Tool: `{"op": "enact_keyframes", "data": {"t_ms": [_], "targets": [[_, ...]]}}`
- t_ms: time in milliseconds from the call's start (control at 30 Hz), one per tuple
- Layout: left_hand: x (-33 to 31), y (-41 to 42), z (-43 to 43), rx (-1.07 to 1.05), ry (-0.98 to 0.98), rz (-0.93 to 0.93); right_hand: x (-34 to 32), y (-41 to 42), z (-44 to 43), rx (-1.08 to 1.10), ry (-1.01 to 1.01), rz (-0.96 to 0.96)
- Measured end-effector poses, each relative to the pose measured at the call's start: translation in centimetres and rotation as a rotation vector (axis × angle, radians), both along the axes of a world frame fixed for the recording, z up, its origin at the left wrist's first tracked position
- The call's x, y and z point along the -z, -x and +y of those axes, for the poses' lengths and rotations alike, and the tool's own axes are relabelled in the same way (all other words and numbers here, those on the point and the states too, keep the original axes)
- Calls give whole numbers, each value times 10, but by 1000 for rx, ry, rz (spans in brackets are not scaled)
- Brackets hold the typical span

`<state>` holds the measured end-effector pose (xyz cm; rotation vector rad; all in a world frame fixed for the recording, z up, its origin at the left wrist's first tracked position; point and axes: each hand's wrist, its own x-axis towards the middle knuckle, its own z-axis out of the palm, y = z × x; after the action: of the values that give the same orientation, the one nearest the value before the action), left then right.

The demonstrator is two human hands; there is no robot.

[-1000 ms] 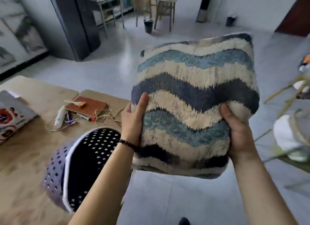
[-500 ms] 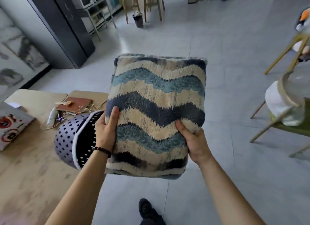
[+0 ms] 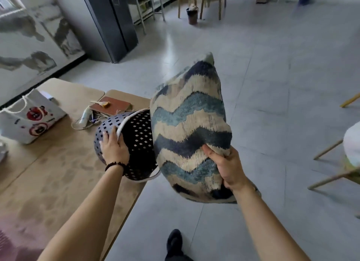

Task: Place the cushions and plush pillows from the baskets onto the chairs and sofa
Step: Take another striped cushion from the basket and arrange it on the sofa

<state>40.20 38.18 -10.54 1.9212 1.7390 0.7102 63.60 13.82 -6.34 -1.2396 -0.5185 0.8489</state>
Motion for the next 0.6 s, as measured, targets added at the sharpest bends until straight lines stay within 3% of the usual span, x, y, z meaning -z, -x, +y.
{"op": "enact_keyframes", "data": {"t_ms": [200,333,500,600], "targets": [[-13,42,53,-305,68,-467,-26,31,87,-41,-62,-37],[-1,92,59,-559,189,-599,-33,56,126,-87,-89,-68],[10,139,54,-790,351,-612,-53,75,151,-131,-77,-115],[29,161,55,-803,418,-556,-72,79,158,-133,-111,-166]]}}
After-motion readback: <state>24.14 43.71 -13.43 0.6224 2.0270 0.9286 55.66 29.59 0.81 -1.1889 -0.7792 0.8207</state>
